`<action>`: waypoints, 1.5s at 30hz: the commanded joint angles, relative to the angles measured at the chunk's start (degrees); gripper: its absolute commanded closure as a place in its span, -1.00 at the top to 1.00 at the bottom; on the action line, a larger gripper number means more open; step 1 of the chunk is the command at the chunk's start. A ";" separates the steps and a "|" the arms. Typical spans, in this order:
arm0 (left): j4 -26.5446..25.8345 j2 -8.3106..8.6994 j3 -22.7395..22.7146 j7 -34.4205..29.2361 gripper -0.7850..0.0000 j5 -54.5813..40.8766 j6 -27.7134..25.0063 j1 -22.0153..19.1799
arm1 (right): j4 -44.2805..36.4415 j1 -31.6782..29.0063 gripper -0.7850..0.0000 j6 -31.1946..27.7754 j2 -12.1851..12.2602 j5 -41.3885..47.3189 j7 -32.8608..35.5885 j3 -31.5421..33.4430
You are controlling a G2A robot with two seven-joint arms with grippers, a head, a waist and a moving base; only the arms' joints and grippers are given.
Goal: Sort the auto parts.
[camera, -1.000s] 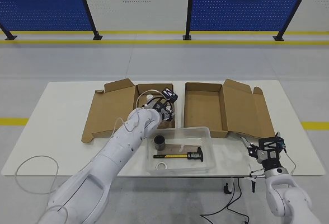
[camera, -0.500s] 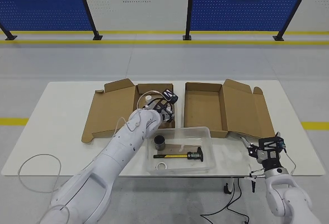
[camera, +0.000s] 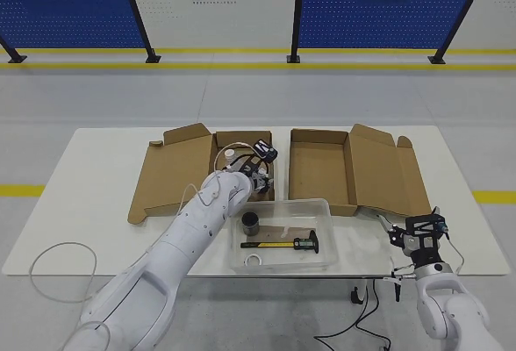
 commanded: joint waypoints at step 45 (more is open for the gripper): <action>-62.07 10.12 -19.18 -18.81 1.00 13.37 -10.24 32.61 | 0.00 0.00 1.00 0.00 0.00 0.00 0.00 0.00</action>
